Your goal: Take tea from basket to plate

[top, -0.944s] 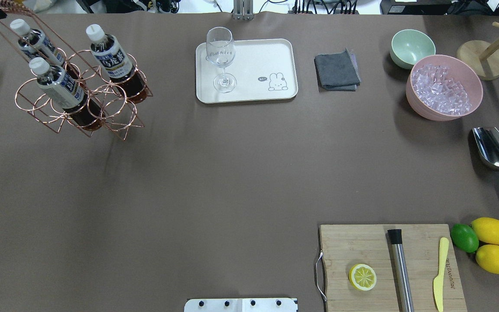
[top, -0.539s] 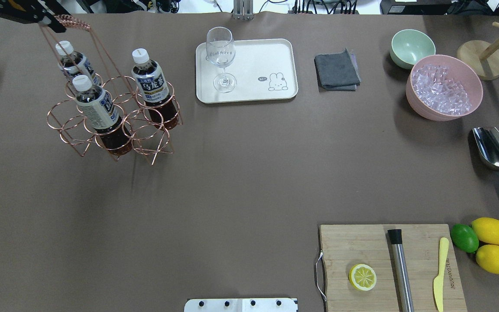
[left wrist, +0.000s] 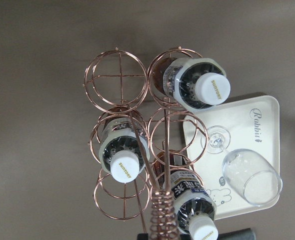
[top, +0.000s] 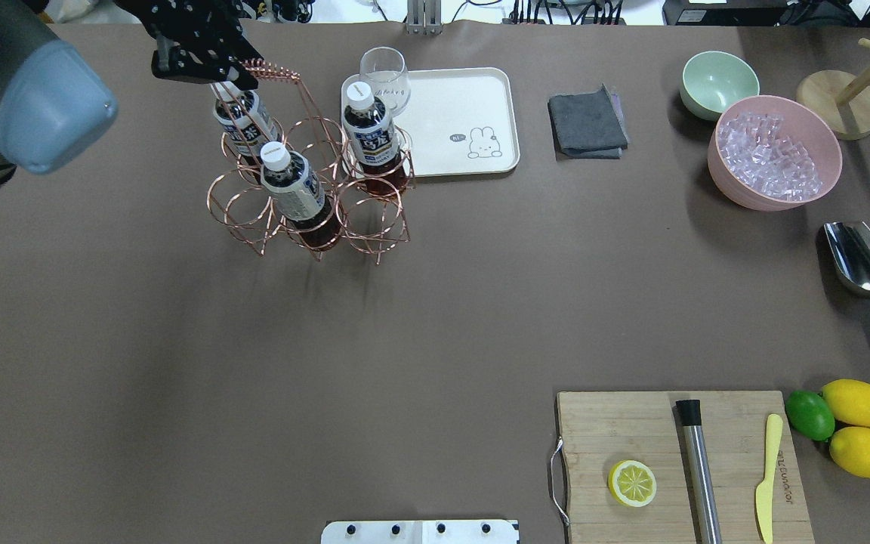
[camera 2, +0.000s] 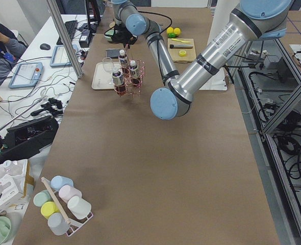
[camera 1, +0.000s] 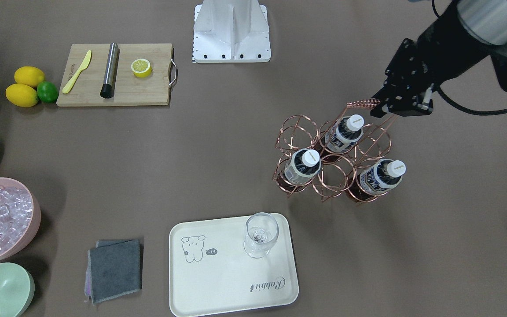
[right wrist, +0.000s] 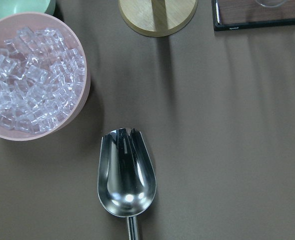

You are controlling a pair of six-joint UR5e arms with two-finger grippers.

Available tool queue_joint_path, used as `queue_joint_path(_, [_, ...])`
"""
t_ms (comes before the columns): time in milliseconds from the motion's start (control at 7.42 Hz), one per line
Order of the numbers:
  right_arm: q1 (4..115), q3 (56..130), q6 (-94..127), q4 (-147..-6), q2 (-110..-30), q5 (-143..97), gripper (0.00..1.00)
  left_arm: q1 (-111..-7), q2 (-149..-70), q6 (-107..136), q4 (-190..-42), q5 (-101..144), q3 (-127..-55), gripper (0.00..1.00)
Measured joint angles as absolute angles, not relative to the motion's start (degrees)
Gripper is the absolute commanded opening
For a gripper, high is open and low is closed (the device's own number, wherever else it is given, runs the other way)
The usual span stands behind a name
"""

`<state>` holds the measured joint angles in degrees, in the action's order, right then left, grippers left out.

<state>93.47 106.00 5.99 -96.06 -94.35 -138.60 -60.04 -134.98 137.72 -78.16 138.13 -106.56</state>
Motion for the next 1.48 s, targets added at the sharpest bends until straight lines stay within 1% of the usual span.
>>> queue_joint_path(674, [93.6,106.1,5.9,-96.0,-94.8,-138.5,1.0,-49.3,-141.0,155.5,-83.5,127.9,-106.5,0.0])
queue_joint_path(944, [93.6,106.3,5.6,-96.0,-95.3,-138.5,1.0,-45.5,-141.6,159.4,-84.6,123.9,-106.6,0.0])
queue_joint_path(1483, [93.7,106.5,5.4,-96.0,-95.4,-138.5,1.0,-42.4,-141.2,160.5,-84.9,122.6,-107.0,0.0])
